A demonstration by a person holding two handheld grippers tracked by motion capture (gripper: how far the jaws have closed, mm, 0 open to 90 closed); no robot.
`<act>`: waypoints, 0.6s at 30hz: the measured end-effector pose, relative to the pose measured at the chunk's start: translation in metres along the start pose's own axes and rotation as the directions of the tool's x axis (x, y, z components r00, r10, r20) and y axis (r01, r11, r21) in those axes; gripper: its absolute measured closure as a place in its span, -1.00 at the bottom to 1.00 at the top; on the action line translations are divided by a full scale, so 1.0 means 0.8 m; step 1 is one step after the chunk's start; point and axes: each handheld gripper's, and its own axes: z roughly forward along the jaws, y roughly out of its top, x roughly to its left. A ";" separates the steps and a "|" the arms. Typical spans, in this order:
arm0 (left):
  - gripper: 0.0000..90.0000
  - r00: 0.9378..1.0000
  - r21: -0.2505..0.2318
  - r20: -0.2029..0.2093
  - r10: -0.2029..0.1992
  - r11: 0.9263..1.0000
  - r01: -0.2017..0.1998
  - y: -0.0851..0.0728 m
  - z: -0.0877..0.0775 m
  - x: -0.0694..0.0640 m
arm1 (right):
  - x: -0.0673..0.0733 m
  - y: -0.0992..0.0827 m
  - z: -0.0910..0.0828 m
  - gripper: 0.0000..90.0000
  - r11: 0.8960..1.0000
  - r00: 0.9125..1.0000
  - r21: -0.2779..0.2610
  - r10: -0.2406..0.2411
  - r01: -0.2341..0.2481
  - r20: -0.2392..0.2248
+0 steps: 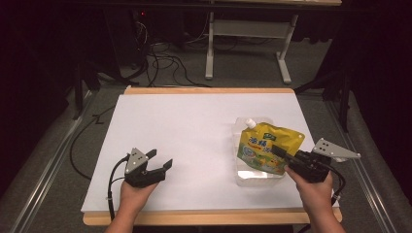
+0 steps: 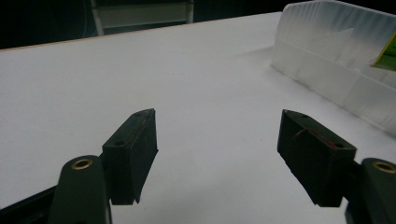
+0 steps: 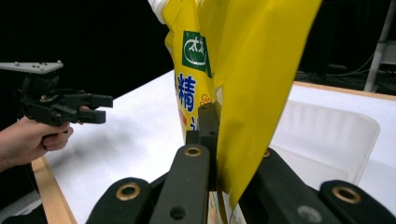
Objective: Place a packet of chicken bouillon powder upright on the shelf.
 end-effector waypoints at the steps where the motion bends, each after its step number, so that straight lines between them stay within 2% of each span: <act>1: -0.35 1.000 -0.002 0.000 0.000 1.000 0.000 0.000 0.000 0.000 | 0.000 -0.002 0.000 1.00 1.000 1.000 0.002 0.005 -0.005 0.000; 8: -0.35 1.000 0.002 0.005 0.001 1.000 -0.001 0.000 0.000 0.000 | 0.000 -0.008 0.005 1.00 1.000 1.000 0.026 0.005 -0.005 -0.001; 18: -0.35 1.000 0.003 0.012 0.010 1.000 -0.010 0.001 0.001 -0.003 | 0.001 -0.017 0.014 1.00 0.998 1.000 0.059 0.000 -0.001 0.026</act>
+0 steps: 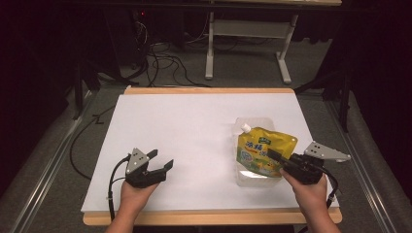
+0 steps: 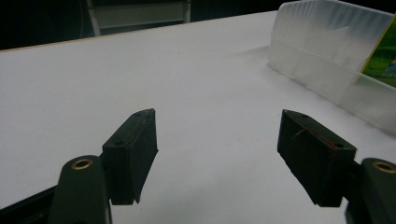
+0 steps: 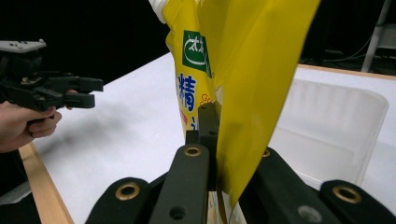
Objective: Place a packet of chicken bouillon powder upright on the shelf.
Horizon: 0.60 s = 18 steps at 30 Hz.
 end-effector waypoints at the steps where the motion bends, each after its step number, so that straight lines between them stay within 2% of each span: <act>1: -0.35 1.000 0.000 0.000 0.000 1.000 0.000 0.000 0.000 0.000 | 0.000 -0.001 0.001 1.00 1.000 1.000 0.006 0.003 -0.004 0.002; 7: -0.35 1.000 0.004 0.002 0.000 1.000 0.000 0.000 0.001 0.001 | -0.009 -0.012 0.009 1.00 1.000 1.000 0.018 0.025 -0.025 0.002; 12: -0.35 1.000 0.014 0.009 0.004 1.000 -0.004 -0.001 0.003 -0.001 | -0.021 -0.020 0.007 0.98 0.998 0.998 0.001 0.069 -0.069 0.001; 13: -0.35 1.000 0.015 0.010 0.006 1.000 -0.006 -0.001 0.003 -0.002 | -0.025 -0.023 0.006 0.96 0.996 0.996 -0.002 0.089 -0.089 0.003; 18: -0.35 1.000 0.017 0.013 0.004 1.000 -0.005 -0.001 0.004 -0.003 | -0.028 -0.027 0.007 0.91 0.996 0.996 0.000 0.093 -0.093 0.014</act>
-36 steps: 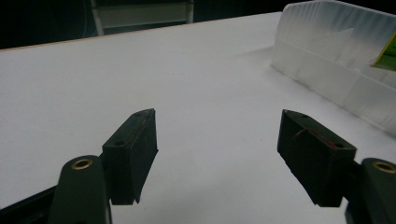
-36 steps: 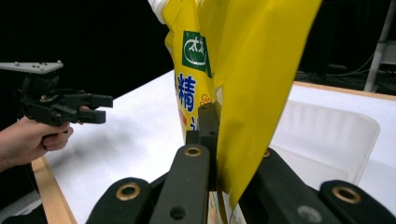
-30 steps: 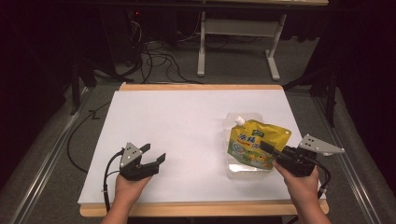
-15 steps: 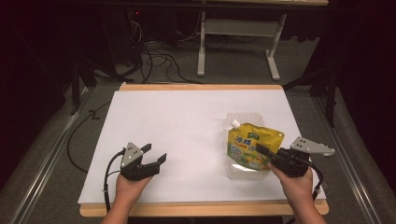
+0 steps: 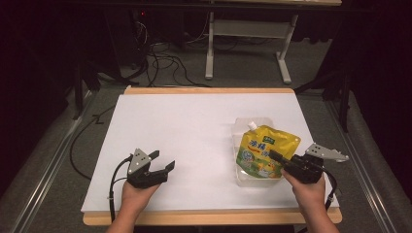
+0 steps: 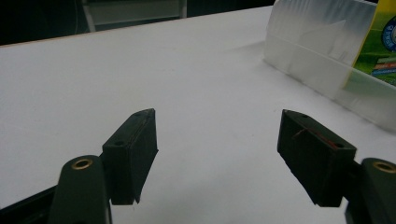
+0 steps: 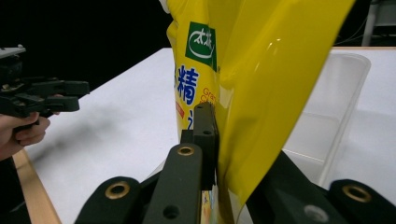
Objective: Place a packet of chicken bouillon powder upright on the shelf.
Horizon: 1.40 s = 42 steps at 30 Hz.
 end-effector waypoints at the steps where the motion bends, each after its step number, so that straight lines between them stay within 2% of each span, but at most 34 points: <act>1: -0.35 1.000 0.001 0.001 0.000 1.000 0.000 0.000 0.000 0.000 | 0.000 0.000 0.000 0.91 1.000 1.000 0.000 0.000 0.000 0.000; 7: -0.35 1.000 -0.008 0.025 -0.006 1.000 0.007 0.002 -0.001 -0.003 | -0.002 0.000 0.000 0.79 1.000 1.000 0.000 0.010 -0.010 0.022; 14: -0.35 0.999 -0.007 0.042 0.008 1.000 -0.008 0.004 -0.001 -0.011 | -0.001 0.004 -0.004 0.44 1.000 0.999 -0.023 0.016 -0.015 0.040; 16: -0.35 0.999 -0.006 0.050 0.000 1.000 0.000 0.005 -0.001 -0.012 | -0.001 0.005 -0.005 0.28 0.999 0.999 -0.033 0.013 -0.012 0.046; 18: -0.35 0.998 -0.008 0.056 0.009 1.000 -0.009 0.007 -0.003 -0.016 | 0.001 0.007 -0.007 0.05 0.999 0.999 -0.046 0.011 -0.009 0.049; 22: -0.35 0.998 -0.009 0.063 0.029 1.000 -0.029 0.010 -0.006 -0.023 | 0.008 0.012 -0.010 -0.36 0.998 0.995 -0.060 -0.004 0.009 0.099; 25: -0.36 0.997 -0.007 0.065 0.041 0.999 -0.041 0.011 -0.006 -0.027 | 0.015 0.018 -0.012 -0.56 0.997 0.992 -0.074 -0.015 0.025 0.122; 29: -0.36 0.997 0.000 0.066 0.049 0.999 -0.049 0.010 -0.004 -0.027 | 0.021 0.024 -0.017 -0.64 0.995 0.990 -0.093 -0.028 0.042 0.141; 33: -0.36 0.997 0.000 0.064 0.045 0.999 -0.045 0.010 -0.003 -0.026 | 0.025 0.029 -0.022 -0.65 0.993 0.990 -0.109 -0.031 0.047 0.139; 42: -0.36 0.996 -0.003 0.069 0.049 0.999 -0.049 0.010 -0.004 -0.028 | 0.039 0.051 -0.043 -0.66 0.981 0.986 -0.170 -0.065 0.092 0.156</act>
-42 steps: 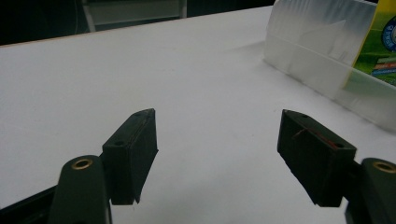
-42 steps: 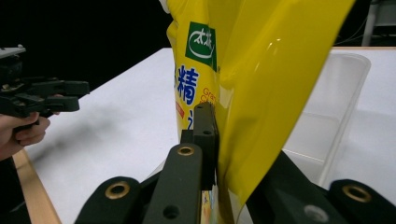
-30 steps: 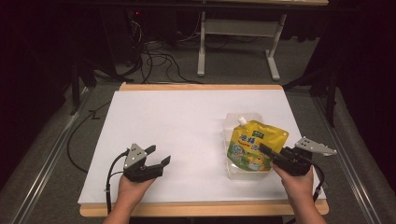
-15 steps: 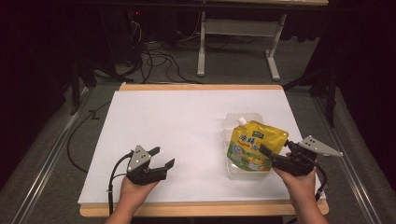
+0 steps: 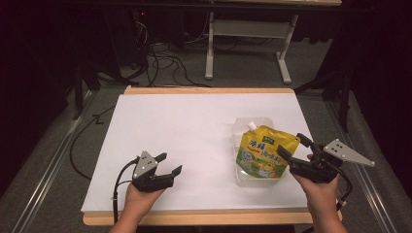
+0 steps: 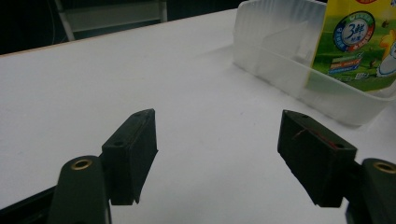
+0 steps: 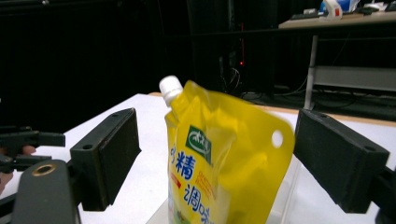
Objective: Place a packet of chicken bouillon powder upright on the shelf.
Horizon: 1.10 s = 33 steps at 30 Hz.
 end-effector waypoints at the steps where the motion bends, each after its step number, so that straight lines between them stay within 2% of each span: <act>1: -0.36 1.000 0.000 0.002 0.001 1.000 -0.001 0.000 0.000 -0.001 | 0.000 0.003 -0.001 -0.66 1.000 1.000 -0.009 -0.005 0.005 0.001; 7: -0.36 1.000 -0.003 0.007 0.007 1.000 -0.007 0.001 0.000 -0.004 | 0.006 0.020 -0.011 -0.66 0.998 1.000 -0.048 -0.028 0.027 -0.013; 8: -0.36 1.000 -0.004 0.010 0.007 1.000 -0.007 0.001 0.000 -0.004 | 0.009 0.023 -0.013 -0.66 0.998 0.999 -0.054 -0.030 0.029 -0.023; 9: -0.36 1.000 -0.006 0.010 0.007 1.000 -0.007 0.002 0.000 -0.005 | 0.017 0.029 -0.015 -0.66 0.997 0.998 -0.067 -0.035 0.031 -0.057; 10: -0.36 1.000 -0.006 0.011 0.007 1.000 -0.007 0.002 0.000 -0.005 | 0.017 0.029 -0.015 -0.66 0.997 0.998 -0.067 -0.035 0.031 -0.057; 16: -0.36 1.000 -0.005 0.014 0.012 1.000 -0.012 0.002 0.000 -0.007 | 0.050 0.033 -0.010 -0.66 0.995 0.988 -0.066 -0.081 0.073 -0.130; 19: -0.36 1.000 -0.007 0.017 0.013 1.000 -0.012 0.002 0.000 -0.008 | 0.065 0.023 0.004 -0.67 0.995 0.982 -0.037 -0.099 0.094 -0.161; 22: -0.36 1.000 -0.006 0.020 0.016 1.000 -0.016 0.002 0.000 -0.009 | 0.070 0.013 0.014 -0.68 0.995 0.978 -0.011 -0.099 0.099 -0.184; 27: -0.36 0.999 0.004 0.023 0.023 1.000 -0.024 0.002 0.002 -0.009 | 0.085 -0.027 0.046 -0.66 0.994 0.967 0.082 -0.056 0.079 -0.248; 29: -0.37 1.000 0.005 0.022 0.021 1.000 -0.021 0.001 0.002 -0.009 | 0.091 -0.052 0.063 -0.65 0.987 0.963 0.142 -0.035 0.075 -0.268; 30: -0.37 1.000 0.003 0.021 0.019 1.000 -0.019 0.002 0.001 -0.008 | 0.094 -0.067 0.074 -0.65 0.979 0.960 0.194 -0.011 0.068 -0.281; 33: -0.37 1.000 -0.005 0.018 0.015 1.000 -0.015 0.002 0.000 -0.007 | 0.099 -0.076 0.083 -0.65 0.971 0.958 0.225 -0.012 0.080 -0.288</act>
